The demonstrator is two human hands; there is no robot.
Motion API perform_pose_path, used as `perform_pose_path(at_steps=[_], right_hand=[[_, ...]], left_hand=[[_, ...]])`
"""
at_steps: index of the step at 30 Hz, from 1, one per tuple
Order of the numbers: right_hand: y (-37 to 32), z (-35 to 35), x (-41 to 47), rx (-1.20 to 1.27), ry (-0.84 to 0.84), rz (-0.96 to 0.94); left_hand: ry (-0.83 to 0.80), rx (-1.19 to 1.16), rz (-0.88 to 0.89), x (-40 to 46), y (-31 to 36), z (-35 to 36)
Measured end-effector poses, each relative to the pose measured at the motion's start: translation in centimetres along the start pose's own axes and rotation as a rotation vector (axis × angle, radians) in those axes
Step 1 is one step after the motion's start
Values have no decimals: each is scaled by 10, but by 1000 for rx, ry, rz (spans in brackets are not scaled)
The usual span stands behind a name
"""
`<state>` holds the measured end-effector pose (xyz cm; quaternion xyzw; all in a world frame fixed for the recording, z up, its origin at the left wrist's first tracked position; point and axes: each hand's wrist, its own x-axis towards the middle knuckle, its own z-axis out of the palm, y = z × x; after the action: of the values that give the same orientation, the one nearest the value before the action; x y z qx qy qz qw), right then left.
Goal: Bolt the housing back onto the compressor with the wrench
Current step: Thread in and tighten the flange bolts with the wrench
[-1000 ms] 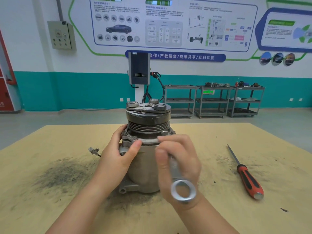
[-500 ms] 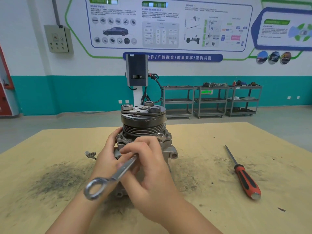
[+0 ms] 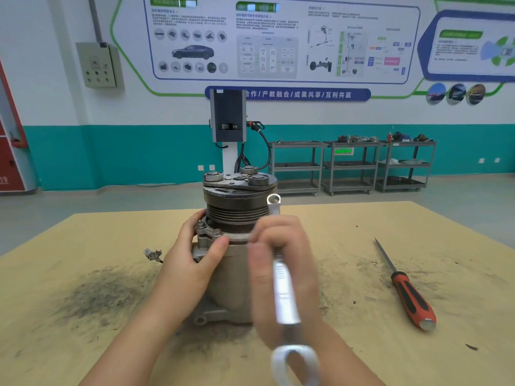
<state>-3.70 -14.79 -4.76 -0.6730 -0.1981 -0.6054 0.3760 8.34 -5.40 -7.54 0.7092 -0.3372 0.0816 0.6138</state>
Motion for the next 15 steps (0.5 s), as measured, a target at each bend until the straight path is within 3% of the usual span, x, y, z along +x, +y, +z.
perform_pose_path(at_steps=[3, 6, 9, 15], right_hand=[[0, -15, 10, 215, 248, 177], [7, -28, 21, 451, 367, 440], [15, -38, 31, 721, 434, 706], [30, -49, 41, 999, 475, 1009]], left_hand=[[19, 2, -12, 0, 3, 1], [7, -38, -18, -2, 4, 1], [11, -47, -16, -3, 7, 0], [16, -37, -5, -3, 8, 0]])
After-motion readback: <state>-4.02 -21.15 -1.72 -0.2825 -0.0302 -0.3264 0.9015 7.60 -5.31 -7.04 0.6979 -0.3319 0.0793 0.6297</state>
